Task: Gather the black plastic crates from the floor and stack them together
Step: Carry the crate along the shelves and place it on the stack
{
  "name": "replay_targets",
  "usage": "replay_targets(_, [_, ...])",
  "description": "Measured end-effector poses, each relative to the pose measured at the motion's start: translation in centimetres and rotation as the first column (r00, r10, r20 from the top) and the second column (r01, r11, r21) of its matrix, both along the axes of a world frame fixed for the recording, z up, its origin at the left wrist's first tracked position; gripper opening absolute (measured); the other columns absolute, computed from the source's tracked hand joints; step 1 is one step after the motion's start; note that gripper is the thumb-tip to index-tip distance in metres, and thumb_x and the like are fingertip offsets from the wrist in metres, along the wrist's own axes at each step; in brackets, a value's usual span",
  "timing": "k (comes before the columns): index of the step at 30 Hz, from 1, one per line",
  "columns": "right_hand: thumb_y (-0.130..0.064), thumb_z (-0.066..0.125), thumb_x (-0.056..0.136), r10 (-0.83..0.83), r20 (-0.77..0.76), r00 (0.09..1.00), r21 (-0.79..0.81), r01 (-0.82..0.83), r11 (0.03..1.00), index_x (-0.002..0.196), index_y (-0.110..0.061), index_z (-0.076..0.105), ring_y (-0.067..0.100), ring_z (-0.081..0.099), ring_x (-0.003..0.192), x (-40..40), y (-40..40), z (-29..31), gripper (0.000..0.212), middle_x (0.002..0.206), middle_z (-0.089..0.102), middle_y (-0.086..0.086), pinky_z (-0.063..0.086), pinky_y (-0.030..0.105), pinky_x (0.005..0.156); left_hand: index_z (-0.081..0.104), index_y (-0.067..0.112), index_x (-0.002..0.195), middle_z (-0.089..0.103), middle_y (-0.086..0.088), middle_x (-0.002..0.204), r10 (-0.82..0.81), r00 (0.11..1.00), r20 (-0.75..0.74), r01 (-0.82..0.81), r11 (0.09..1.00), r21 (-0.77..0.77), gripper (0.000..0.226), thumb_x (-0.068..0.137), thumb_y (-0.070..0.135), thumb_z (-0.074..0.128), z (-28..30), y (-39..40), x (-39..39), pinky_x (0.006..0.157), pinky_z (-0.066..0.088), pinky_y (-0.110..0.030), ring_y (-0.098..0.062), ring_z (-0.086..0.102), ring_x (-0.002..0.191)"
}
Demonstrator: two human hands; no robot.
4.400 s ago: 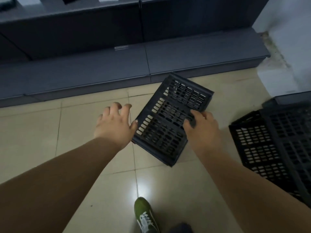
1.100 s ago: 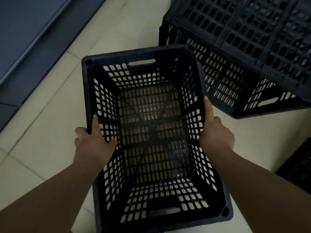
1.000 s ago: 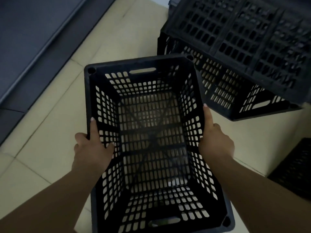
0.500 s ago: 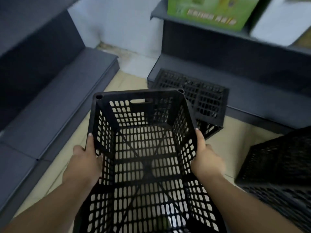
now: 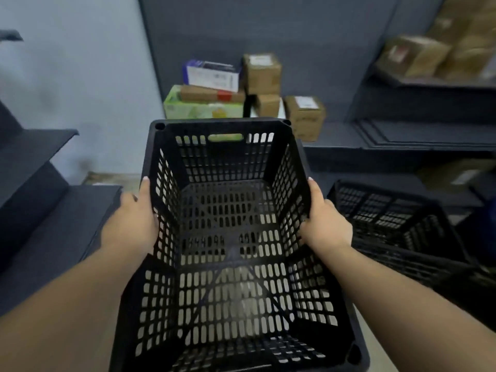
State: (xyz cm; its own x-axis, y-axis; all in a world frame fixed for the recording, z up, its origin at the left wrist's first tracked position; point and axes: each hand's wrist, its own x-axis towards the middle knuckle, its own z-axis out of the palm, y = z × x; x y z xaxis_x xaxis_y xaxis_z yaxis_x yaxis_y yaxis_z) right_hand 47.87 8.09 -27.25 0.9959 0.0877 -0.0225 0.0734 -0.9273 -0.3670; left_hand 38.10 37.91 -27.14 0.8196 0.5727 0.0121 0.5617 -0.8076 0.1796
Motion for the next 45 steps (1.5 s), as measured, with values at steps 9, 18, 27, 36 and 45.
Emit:
replay_targets(9, [-0.019,0.056,0.084,-0.209,0.101,0.973,-0.06,0.216,0.975,0.152,-0.034,-0.004,0.026,0.055,0.068,0.1,-15.7,8.3,0.092,0.092,0.058,0.006,0.039,0.032,0.052,0.008,0.015,0.153,0.035,-0.024,0.137,-0.291,0.957,0.018,0.289,0.955,0.07,0.073,0.095,0.025,0.051,7.9,-13.0,7.6,0.08,0.045,-0.048,-0.046,0.051,0.108])
replay_targets(18, [-0.019,0.055,0.082,-0.407,0.109,0.907,0.04,0.405,0.914,0.152,-0.031,0.005,0.027,0.059,0.08,2.9,-36.2,9.5,0.087,0.101,0.063,0.007,0.046,0.034,0.061,0.007,0.016,0.153,0.042,-0.024,0.125,-0.535,0.844,0.033,0.529,0.841,0.115,0.071,0.095,0.023,0.048,9.4,-33.4,18.0,0.062,0.042,-0.042,-0.043,0.056,0.095])
replay_targets(27, [-0.017,0.053,0.084,-0.518,0.121,0.847,0.043,0.517,0.855,0.148,-0.033,0.019,0.03,0.063,0.096,9.1,-53.6,10.0,0.074,0.112,0.064,0.007,0.051,0.038,0.071,0.007,0.014,0.153,0.037,-0.023,0.135,-0.618,0.785,0.036,0.615,0.785,0.073,0.071,0.095,0.022,0.048,8.2,-51.9,28.0,0.073,0.044,-0.045,-0.043,0.052,0.109])
replay_targets(36, [-0.018,0.052,0.085,-0.544,0.034,0.838,0.076,0.541,0.838,0.147,-0.033,0.02,0.026,0.058,0.085,21.9,-62.0,5.8,0.071,0.102,0.062,0.003,0.046,0.035,0.068,0.001,0.017,0.153,0.038,-0.02,0.134,-0.641,0.766,-0.04,0.642,0.761,0.092,0.072,0.096,0.022,0.045,5.4,-60.5,42.4,0.065,0.042,-0.04,-0.041,0.055,0.102])
replay_targets(45, [-0.017,0.051,0.083,-0.451,-0.072,0.889,0.055,0.455,0.889,0.15,-0.032,0.015,0.031,0.062,0.097,36.2,-66.6,2.2,0.077,0.111,0.065,0.007,0.044,0.035,0.069,0.001,0.019,0.153,0.035,-0.018,0.136,-0.524,0.835,-0.167,0.541,0.837,0.082,0.069,0.097,0.017,0.042,3.5,-64.1,53.1,0.063,0.045,-0.04,-0.039,0.055,0.099])
